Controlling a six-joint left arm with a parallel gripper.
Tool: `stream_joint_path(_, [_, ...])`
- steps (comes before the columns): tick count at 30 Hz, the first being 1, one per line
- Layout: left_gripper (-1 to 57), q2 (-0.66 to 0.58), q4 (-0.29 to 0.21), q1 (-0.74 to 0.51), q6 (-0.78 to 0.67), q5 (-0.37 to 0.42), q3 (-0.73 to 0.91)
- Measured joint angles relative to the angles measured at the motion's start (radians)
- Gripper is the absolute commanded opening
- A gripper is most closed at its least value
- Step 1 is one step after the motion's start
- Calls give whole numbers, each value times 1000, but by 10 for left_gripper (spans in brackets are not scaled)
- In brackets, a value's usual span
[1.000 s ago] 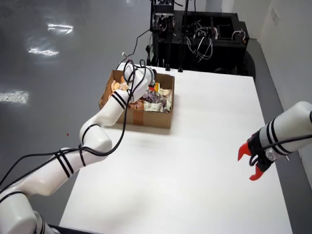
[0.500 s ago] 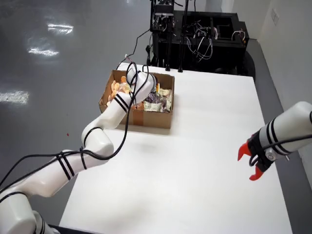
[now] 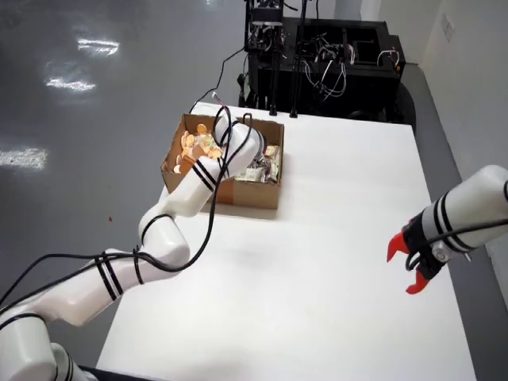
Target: Grasp a snack and put it in the bin.
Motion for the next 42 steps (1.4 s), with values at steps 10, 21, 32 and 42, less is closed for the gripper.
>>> stream_joint_path(10, [-7,-41,-1,-92,23,60,12])
stream_joint_path(21, [-7,-152,-5,-211,19,105,178])
stream_joint_path(32, [-6,-224,-38,-318,-41,108,322])
stream_joint_path(42, [-5,-230,-101,-390,-103,104,380])
